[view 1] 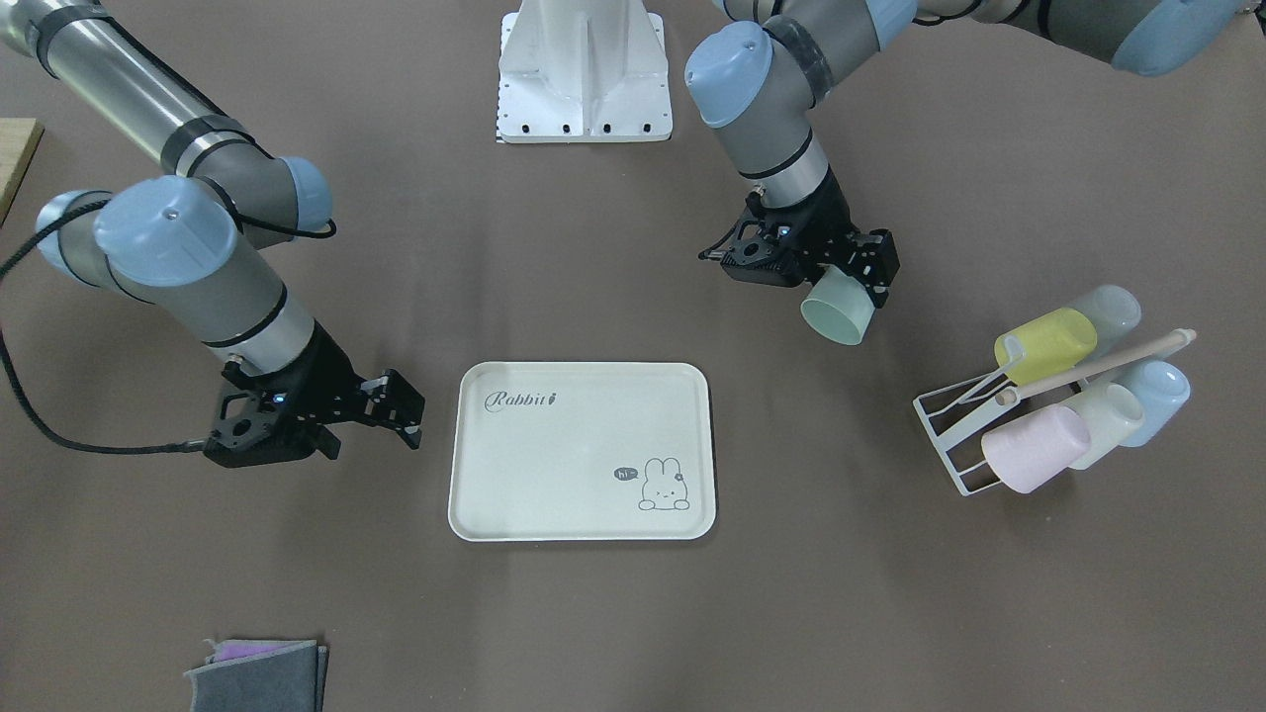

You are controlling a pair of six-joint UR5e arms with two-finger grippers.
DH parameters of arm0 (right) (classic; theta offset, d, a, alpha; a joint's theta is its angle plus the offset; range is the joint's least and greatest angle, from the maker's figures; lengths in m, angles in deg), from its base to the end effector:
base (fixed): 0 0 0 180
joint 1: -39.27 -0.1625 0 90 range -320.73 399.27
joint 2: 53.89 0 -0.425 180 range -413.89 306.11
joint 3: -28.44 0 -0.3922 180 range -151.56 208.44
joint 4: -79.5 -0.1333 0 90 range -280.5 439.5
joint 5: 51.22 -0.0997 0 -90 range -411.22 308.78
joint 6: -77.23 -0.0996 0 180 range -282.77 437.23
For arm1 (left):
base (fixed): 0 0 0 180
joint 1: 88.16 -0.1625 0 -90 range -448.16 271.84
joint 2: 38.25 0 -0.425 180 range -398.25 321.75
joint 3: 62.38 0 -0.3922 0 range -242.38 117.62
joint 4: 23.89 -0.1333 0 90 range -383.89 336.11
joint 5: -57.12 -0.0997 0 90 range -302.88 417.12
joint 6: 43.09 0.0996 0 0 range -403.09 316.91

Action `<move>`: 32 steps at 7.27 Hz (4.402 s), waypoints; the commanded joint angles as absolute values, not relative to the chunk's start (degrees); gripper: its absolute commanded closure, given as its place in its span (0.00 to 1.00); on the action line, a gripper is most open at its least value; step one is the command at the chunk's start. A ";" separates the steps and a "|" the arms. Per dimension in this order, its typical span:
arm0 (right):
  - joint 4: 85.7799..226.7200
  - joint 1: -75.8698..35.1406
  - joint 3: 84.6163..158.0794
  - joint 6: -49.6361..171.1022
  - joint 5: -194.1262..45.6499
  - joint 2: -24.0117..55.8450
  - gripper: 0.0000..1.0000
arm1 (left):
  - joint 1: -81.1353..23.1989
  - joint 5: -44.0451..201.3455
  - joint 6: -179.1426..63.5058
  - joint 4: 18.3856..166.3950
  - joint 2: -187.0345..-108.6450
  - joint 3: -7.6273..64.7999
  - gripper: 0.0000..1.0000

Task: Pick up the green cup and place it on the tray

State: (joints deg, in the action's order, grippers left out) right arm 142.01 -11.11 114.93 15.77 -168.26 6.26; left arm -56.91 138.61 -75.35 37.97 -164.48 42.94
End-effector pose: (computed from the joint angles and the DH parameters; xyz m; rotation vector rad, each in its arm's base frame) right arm -0.3744 -0.5903 0.3290 0.2483 -0.9873 0.1261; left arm 0.4581 -0.4512 0.2490 0.3933 0.1897 0.4247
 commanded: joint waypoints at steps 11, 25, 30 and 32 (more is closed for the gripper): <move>172.83 -47.47 131.73 71.13 -185.34 39.39 0.00 | -64.52 104.24 -95.53 118.66 -180.37 -1.46 0.64; 165.81 -48.01 124.24 68.62 -185.25 37.34 0.00 | -65.75 89.74 -120.43 118.58 -189.42 -22.91 0.65; 165.81 -48.01 124.15 68.62 -185.25 37.34 0.00 | -67.32 89.37 -120.17 112.87 -191.18 -23.36 0.63; 165.81 -48.36 124.15 68.62 -185.25 37.43 0.00 | -68.65 89.29 -120.17 112.00 -191.09 -23.45 0.63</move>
State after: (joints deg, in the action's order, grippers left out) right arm 165.81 -48.12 124.17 68.62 -185.25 37.40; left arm -67.99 89.35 -120.17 112.59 -191.06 -23.41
